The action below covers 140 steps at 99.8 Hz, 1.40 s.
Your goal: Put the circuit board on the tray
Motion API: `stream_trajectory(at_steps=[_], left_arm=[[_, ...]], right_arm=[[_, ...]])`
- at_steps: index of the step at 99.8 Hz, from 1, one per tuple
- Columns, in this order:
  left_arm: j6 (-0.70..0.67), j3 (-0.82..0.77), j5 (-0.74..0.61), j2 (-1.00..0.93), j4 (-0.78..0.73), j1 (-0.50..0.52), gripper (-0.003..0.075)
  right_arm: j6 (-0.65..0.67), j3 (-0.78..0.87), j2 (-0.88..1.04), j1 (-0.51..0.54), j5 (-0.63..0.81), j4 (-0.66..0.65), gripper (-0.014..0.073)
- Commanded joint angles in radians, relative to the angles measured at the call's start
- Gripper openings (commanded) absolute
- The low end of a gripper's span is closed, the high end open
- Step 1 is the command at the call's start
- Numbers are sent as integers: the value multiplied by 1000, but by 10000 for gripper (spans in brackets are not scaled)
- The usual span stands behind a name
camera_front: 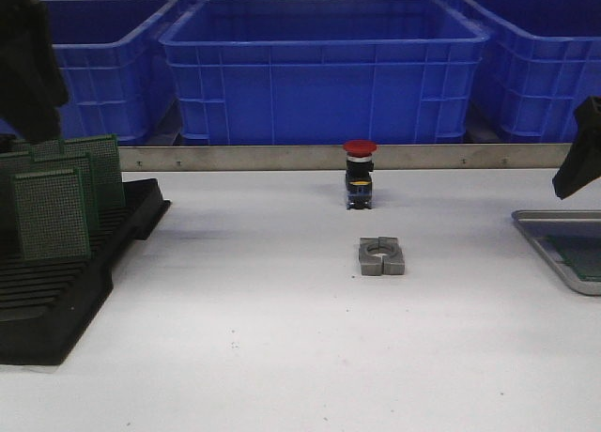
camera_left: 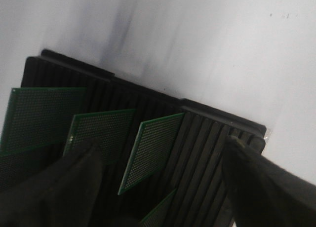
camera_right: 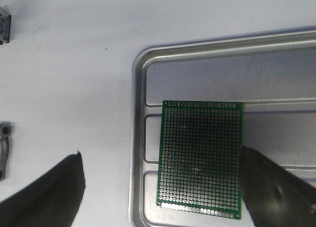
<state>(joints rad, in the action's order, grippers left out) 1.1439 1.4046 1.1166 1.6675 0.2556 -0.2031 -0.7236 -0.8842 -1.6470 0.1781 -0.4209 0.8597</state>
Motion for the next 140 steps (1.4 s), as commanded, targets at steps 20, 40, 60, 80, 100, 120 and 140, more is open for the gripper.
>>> stream_trajectory(at_steps=[20, 40, 60, 80, 100, 120, 140], left_arm=[[14, 21, -29, 52, 9, -1, 481], [14, 21, -46, 108, 7, -1, 479], [14, 23, -41, 120, -5, -1, 206], [14, 114, 121, 118, -6, -1, -20], [4, 211, 169, 89, 30, -43, -20], [4, 246, 169, 89, 163, -112, -20], [4, 246, 169, 89, 239, -185, -20]], right_arm=[[-13, -27, 47, 7, 4, 13, 644], [-13, -27, 44, 7, -1, 14, 644], [-13, -27, 44, 7, -8, 14, 644], [-13, -27, 44, 7, -9, 14, 644], [-13, -30, 45, 4, -69, 14, 644], [-100, -30, 47, -18, -139, 28, 644], [-364, -30, 91, -106, -185, 154, 644]])
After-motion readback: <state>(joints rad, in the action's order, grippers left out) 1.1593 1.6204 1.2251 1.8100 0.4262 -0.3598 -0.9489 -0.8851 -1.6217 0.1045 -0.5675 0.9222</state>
